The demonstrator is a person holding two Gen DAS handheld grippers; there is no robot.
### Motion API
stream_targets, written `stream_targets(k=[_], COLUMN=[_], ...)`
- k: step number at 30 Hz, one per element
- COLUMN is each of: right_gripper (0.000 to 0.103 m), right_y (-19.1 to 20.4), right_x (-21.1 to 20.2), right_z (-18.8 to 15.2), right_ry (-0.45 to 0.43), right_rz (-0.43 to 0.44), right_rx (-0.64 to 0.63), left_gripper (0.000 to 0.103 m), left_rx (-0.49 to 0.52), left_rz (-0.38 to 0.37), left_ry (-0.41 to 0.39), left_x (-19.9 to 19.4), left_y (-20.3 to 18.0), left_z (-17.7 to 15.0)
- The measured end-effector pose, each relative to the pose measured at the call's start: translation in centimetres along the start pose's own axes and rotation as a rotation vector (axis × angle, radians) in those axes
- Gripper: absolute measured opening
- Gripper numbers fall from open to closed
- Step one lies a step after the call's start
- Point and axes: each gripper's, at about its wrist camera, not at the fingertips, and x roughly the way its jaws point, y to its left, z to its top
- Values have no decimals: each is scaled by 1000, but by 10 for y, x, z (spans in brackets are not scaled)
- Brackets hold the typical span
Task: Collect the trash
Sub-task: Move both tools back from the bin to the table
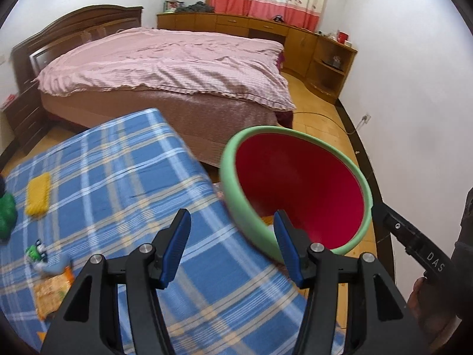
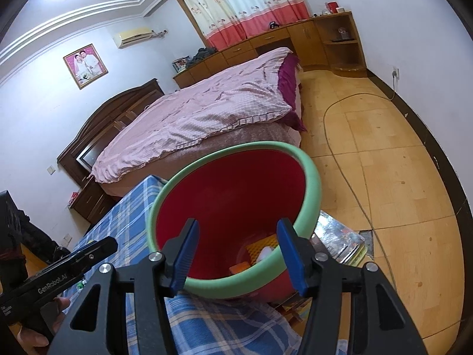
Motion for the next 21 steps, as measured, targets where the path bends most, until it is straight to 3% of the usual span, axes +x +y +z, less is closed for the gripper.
stream_targets(k=[11,21], right_gripper=[61,65], right_y=[43,99], right_x=[0,26], right_z=[-7,-4], right_ry=[18,75], right_rz=[59,110], right_rx=[-47,-117], left_gripper=[58,58], left_rx=[-114,-233], left_rz=[109,230], left_ry=[-34,-39], left_x=[-32,-47], left_y=[70,151], left_z=[-3,1])
